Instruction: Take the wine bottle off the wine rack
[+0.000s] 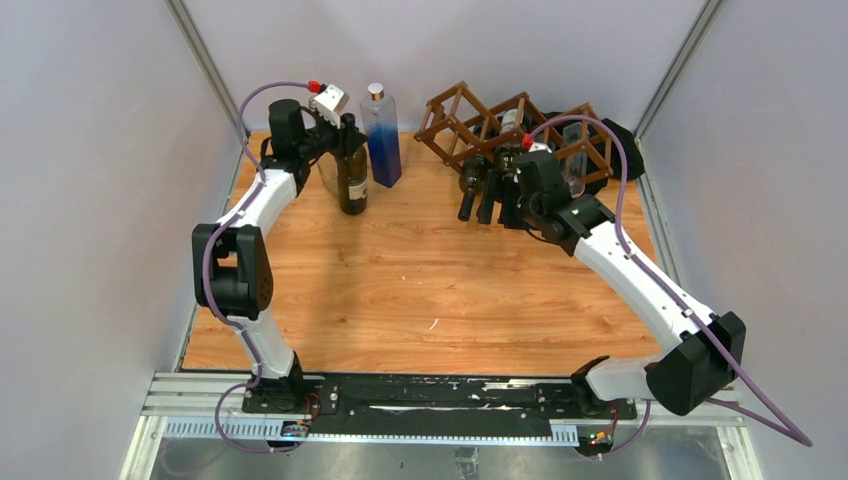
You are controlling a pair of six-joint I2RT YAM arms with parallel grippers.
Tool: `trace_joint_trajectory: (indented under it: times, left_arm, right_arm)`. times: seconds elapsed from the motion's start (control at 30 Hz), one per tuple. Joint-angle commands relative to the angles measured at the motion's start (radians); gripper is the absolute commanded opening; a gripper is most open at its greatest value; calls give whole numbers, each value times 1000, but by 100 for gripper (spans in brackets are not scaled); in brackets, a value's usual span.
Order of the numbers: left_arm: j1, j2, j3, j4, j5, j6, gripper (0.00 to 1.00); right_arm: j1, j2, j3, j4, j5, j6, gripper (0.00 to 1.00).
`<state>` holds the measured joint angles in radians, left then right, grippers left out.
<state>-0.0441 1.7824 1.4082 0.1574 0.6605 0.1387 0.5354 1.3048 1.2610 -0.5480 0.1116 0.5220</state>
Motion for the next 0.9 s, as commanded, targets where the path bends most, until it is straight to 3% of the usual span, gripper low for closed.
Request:
trace_joint_trajectory:
  times: [0.0,0.1,0.13,0.27,0.37,0.53,0.57,0.6,0.7,0.87]
  left_arm:
    - [-7,3,47,152,-12,-14,0]
    - [-5,3,35,154,-8,-34,3]
    - [-5,-1,27,154,-4,-43,10]
    - [-6,-29,-21,154,5,-36,22]
    - [-3,-59,-69,154,4,-7,42]
    - [8,-102,-136,154,-13,33,56]
    - [11,-114,-146,154,-17,36,63]
    - [18,-138,-166,153,-23,33,83]
    - [22,-169,-182,151,-45,29,99]
    - [33,-220,-100,-17,-79,41,100]
  right_arm:
    - [-21,-16,-20,20,-18,20,90]
    - [-28,-10,-22,26,-24,25,91]
    - [-33,-7,-22,31,-35,31,92]
    - [-41,0,-33,54,-58,48,92]
    - [-43,3,-37,62,-60,52,92]
    - [-46,2,-39,61,-52,51,92]
    - [-46,-1,-41,62,-51,53,93]
    - [-49,-4,-41,62,-47,55,95]
    - [-54,-3,-37,63,-49,57,96]
    - [-83,36,8,29,-73,59,96]
